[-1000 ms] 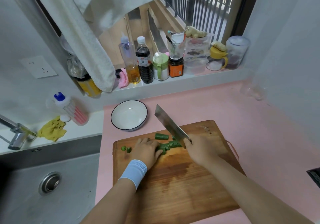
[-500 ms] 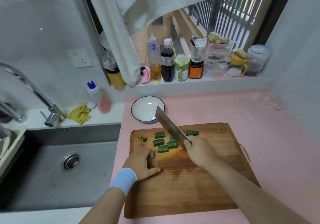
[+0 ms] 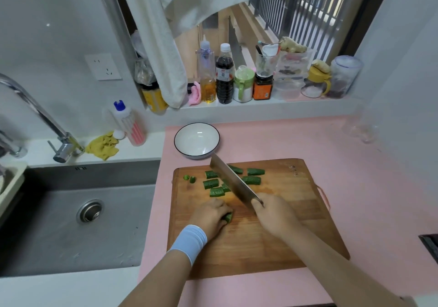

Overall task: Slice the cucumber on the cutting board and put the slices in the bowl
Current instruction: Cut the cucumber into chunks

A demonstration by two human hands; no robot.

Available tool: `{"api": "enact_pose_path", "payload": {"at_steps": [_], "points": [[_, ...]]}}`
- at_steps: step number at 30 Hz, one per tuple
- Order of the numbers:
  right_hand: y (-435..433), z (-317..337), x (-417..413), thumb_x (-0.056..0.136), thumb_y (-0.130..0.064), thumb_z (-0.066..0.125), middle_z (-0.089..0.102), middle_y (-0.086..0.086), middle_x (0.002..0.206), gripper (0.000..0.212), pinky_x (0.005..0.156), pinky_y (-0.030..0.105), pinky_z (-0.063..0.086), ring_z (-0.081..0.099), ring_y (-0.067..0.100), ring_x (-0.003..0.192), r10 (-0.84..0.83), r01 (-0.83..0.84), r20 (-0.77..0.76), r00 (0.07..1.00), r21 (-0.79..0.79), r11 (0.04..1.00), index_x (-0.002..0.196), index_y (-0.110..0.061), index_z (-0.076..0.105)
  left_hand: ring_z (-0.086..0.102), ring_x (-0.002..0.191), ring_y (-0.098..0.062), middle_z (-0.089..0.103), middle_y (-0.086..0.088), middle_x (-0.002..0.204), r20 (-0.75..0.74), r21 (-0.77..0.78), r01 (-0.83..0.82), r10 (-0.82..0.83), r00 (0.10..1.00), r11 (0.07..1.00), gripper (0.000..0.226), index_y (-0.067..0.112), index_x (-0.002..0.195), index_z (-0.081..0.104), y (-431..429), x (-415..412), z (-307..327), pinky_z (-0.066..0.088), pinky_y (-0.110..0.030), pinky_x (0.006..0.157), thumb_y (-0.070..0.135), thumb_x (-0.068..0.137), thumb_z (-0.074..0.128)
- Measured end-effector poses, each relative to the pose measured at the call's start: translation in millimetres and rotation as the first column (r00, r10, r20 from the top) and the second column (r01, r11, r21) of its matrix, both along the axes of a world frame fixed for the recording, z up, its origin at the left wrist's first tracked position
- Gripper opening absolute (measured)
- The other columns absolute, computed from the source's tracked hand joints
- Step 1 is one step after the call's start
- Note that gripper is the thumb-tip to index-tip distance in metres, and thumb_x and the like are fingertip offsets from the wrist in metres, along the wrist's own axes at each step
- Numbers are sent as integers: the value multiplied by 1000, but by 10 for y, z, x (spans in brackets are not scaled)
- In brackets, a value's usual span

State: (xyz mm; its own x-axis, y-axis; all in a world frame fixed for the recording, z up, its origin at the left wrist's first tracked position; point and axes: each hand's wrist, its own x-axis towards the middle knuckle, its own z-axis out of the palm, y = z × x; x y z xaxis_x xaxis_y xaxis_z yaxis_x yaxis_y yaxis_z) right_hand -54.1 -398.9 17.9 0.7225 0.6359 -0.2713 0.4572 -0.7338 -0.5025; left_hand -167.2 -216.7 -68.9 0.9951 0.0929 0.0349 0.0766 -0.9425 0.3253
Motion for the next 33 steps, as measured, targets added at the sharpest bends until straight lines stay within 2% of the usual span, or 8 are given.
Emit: {"api": "enact_pose_path", "payload": {"at_steps": [3,9,11,15,18,21,26,33], "points": [[-186,-4,-9,104,-35,43,65,-7,75,26,60,30,49,62,12,70,23,-24,-26,999,-22,999,83,-31,58,60,93,-20,66,4,103,146,-12,32,-30,989,999,33,20,108,72,-164,92,-149,55,-33,69,12,76,76],[-337,-73,-68,103,-36,43,63,-5,77,28,55,30,41,59,14,71,99,-98,9,995,-89,991,78,-28,54,53,98,-22,60,-5,108,355,-94,-55,85,931,994,27,13,116,64,-286,-73,-363,46,-30,85,12,89,62],[-339,-87,-87,103,-36,42,65,-5,81,25,63,36,50,61,17,75,116,-115,5,993,-97,989,83,-29,54,52,98,-20,56,-1,108,357,-157,-107,157,921,982,20,19,113,58,-304,-153,-445,45,-30,85,16,94,54],[-326,-96,-89,103,-36,43,66,-4,83,20,67,37,52,62,19,77,121,-120,3,993,-85,989,86,-32,53,49,93,-18,52,2,101,332,-198,-136,197,923,971,11,23,106,55,-356,-194,-563,45,-31,79,21,96,49],[-287,-128,-78,104,-35,42,63,-6,80,24,60,33,45,60,16,73,148,-147,9,989,-108,983,83,-29,53,48,94,-17,51,2,100,339,-212,-140,207,918,967,9,20,103,56,-363,-155,-527,43,-26,82,17,95,54],[-246,-136,-90,103,-33,43,61,-6,75,28,60,33,46,58,13,69,150,-151,-19,989,-91,984,78,-29,53,49,98,-15,52,3,104,353,-221,-116,190,916,968,22,21,105,56,-347,-132,-507,39,-19,88,7,90,65],[-223,-153,-91,103,-33,44,59,-7,68,36,56,33,42,57,14,63,144,-149,-63,988,-82,985,67,-33,45,54,102,-20,58,-1,106,409,-203,-81,159,898,976,17,13,104,62,-312,-199,-548,44,-26,92,3,90,63],[-150,-151,-82,102,-34,43,63,-4,72,27,63,37,47,59,15,68,196,-202,-72,978,-104,974,82,-23,58,58,106,-25,63,-6,112,454,-194,-55,140,880,979,22,7,110,65,-266,-281,-577,47,-33,97,9,89,70]]}}
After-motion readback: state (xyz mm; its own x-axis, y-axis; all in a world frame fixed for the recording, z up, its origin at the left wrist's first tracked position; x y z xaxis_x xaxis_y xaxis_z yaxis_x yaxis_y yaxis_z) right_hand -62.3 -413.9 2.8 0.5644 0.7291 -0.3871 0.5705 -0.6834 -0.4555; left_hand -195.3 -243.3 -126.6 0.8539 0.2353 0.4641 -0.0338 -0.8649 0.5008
